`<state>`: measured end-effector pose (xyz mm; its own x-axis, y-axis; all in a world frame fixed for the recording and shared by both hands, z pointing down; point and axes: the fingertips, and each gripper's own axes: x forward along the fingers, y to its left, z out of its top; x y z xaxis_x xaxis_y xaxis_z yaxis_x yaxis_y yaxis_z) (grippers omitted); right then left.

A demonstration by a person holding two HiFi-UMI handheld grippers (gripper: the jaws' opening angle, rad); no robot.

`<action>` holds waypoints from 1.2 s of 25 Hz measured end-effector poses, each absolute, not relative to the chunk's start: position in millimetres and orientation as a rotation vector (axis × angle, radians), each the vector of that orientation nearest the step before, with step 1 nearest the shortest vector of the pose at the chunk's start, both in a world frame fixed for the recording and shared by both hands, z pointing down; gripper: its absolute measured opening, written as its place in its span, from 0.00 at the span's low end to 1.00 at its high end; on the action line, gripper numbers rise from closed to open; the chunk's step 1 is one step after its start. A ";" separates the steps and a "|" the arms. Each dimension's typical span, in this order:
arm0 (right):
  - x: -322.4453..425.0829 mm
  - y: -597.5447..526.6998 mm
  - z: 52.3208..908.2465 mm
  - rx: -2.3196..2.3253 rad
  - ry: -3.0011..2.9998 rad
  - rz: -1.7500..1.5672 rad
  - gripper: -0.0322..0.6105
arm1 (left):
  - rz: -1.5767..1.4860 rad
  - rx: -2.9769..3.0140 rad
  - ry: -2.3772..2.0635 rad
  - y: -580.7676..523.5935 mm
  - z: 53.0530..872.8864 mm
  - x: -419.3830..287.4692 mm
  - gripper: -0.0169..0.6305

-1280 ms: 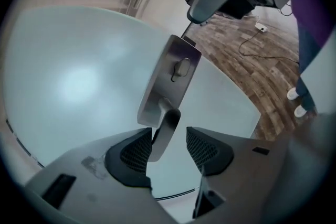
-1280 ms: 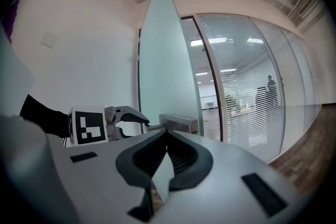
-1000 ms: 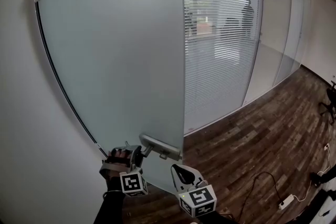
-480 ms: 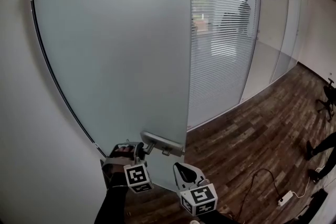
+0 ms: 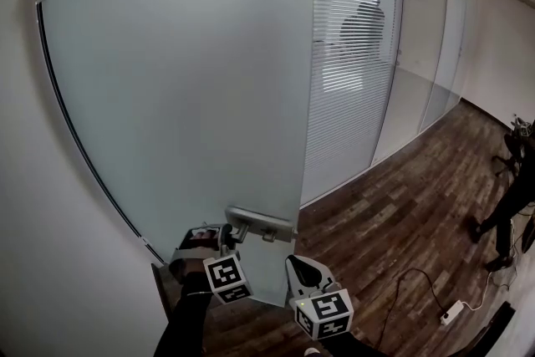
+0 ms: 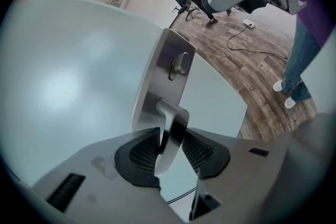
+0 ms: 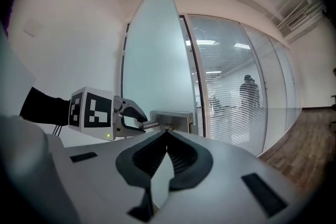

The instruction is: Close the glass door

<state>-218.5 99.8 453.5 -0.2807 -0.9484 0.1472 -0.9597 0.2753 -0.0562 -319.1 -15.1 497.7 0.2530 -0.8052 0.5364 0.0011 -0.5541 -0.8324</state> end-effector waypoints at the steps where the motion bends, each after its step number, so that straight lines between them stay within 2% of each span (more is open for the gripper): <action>1: -215.1 97.1 453.7 1.840 -2.434 0.205 0.05 | -1.376 -1.796 0.740 -18.1 497.6 -316.1 0.21; 30: -66.8 -102.9 454.0 1.827 -2.487 0.259 0.05 | -1.479 -1.830 0.860 -212.4 498.6 -219.8 0.20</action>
